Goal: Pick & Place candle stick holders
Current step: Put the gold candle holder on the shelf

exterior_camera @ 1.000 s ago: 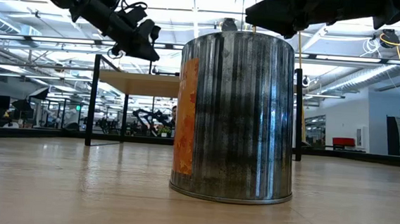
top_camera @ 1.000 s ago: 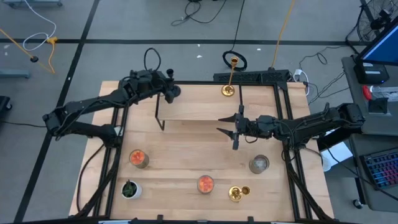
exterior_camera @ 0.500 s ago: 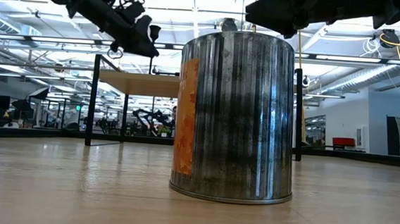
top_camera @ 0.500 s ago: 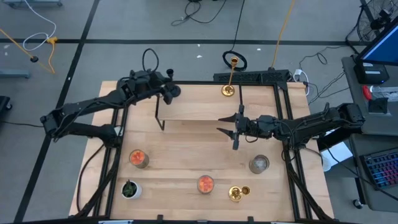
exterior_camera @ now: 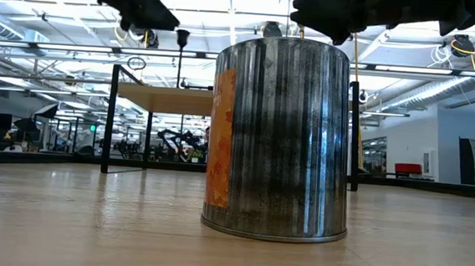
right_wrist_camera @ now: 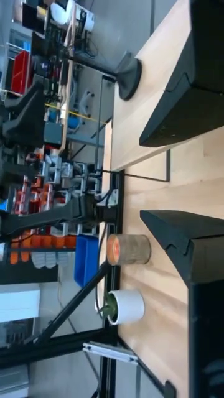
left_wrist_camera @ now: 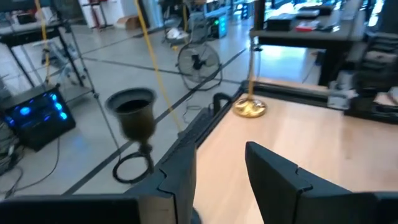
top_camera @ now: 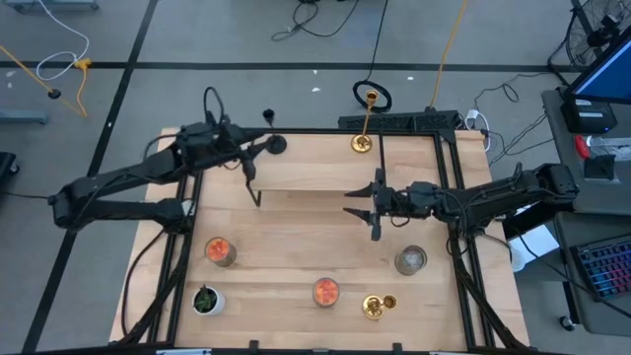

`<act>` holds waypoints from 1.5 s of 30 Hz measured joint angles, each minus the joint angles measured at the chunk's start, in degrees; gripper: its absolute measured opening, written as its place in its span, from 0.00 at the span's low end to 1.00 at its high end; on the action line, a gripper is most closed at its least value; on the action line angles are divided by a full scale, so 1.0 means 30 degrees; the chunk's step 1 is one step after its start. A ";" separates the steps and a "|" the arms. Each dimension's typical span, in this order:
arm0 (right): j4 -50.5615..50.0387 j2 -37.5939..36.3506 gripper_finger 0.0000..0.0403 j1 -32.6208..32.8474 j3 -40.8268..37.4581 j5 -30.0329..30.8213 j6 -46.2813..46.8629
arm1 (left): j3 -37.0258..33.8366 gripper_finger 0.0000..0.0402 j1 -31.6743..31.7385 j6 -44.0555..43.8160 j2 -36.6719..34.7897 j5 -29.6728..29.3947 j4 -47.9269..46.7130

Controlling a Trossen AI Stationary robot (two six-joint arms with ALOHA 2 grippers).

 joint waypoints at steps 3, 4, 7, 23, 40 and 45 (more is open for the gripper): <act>0.0125 0.0000 0.42 0.0011 0.0000 0.0020 0.0000 | 0.0000 0.36 -0.0821 0.0000 -0.0819 0.0012 -0.0479; 0.0114 0.0000 0.42 0.0007 0.0000 0.0015 0.0000 | 0.0000 0.36 -0.1092 0.0000 -0.1056 0.0023 -0.0663; 0.0107 0.0000 0.42 0.0007 0.0000 0.0015 0.0000 | 0.0000 0.36 -0.1960 -0.0015 -0.1676 0.0048 -0.1136; 0.0420 0.0885 0.42 0.0051 0.0000 -0.5972 0.1634 | 0.0000 0.36 -0.7198 -0.0060 -0.2367 0.6498 -0.4148; 0.3039 0.6513 0.35 0.2275 0.2193 -0.6972 0.2817 | -0.0015 0.36 -0.9485 0.0000 -0.2068 0.3949 -0.4285; 0.1958 0.6550 0.29 0.2572 0.3024 -0.6853 0.2566 | -0.0015 0.36 -0.9493 -0.0036 -0.2075 0.3907 -0.4399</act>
